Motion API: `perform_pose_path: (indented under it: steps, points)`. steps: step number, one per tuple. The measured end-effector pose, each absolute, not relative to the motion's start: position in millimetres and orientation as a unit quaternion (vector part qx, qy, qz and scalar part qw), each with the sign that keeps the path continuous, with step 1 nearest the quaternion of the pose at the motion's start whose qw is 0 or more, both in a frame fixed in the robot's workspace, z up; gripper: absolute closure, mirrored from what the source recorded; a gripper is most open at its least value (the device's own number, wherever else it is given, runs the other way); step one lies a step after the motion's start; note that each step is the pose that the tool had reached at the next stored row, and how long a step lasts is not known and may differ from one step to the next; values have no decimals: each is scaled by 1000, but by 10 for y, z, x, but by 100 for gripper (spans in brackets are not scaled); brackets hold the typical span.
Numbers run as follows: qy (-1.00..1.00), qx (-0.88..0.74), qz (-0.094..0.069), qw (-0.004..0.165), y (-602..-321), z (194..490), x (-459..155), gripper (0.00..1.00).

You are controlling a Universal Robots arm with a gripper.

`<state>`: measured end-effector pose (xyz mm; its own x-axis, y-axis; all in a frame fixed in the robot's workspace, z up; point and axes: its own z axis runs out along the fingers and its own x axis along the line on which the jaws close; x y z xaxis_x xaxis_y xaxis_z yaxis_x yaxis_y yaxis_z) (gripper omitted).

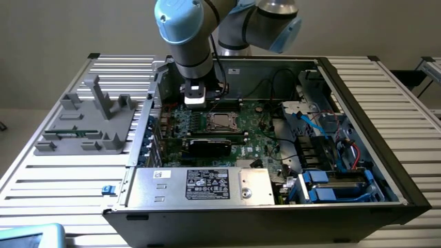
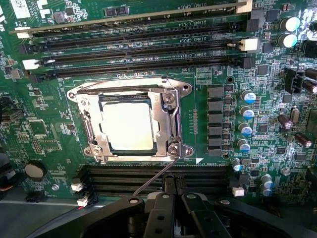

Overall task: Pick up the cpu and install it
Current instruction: 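Install the first cpu locking lever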

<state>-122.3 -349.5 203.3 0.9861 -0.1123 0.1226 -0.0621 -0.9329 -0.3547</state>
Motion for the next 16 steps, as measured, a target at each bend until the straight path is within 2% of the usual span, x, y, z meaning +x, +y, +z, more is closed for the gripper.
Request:
perform_pose_path:
  steps: [6,16]
  points:
    - [43,-980,-77,178,-3496,2042,-1265,88]
    - [47,-979,-78,183,-3547,2042,-1272,88]
